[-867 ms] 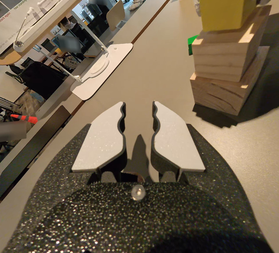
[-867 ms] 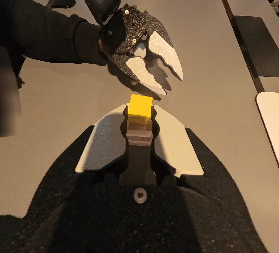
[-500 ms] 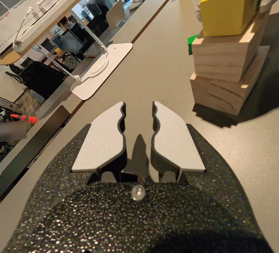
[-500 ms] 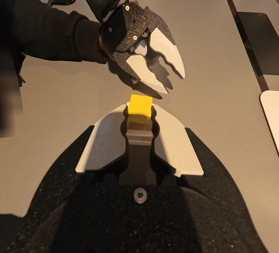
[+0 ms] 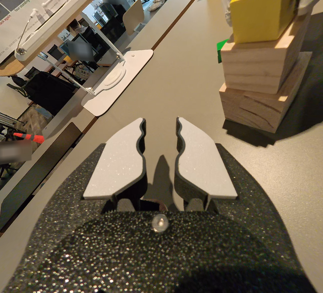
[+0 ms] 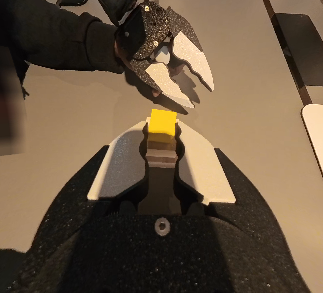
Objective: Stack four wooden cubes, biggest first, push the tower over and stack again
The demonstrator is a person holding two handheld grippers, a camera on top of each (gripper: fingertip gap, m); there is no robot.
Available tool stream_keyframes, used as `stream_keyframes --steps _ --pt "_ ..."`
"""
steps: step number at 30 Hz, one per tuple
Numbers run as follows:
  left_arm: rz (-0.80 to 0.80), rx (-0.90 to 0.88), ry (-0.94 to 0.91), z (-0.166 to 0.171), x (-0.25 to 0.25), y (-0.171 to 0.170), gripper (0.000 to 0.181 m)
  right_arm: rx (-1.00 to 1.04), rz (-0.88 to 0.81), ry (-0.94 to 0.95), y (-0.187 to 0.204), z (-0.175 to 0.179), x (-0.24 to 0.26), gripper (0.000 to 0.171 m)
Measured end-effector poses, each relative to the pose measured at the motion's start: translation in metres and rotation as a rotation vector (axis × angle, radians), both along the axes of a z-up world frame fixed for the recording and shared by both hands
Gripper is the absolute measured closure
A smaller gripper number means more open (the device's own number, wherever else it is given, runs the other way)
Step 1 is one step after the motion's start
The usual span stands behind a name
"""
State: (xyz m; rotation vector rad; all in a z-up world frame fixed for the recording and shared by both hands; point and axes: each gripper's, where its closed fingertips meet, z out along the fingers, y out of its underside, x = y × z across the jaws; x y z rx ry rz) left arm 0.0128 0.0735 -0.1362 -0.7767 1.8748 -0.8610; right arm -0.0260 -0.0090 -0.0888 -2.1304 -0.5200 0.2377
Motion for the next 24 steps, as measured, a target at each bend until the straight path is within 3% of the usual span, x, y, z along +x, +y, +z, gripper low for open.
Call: stream_keyframes --steps 1,24 --pt "-0.001 0.001 -0.001 0.0001 0.0 -0.0002 0.149 0.0 -0.001 0.001 0.0001 0.0 0.0 0.142" --pt "-0.003 0.002 -0.003 0.0005 -0.0004 -0.0003 0.151 0.019 -0.008 0.016 -0.0012 0.0032 0.0012 0.138"
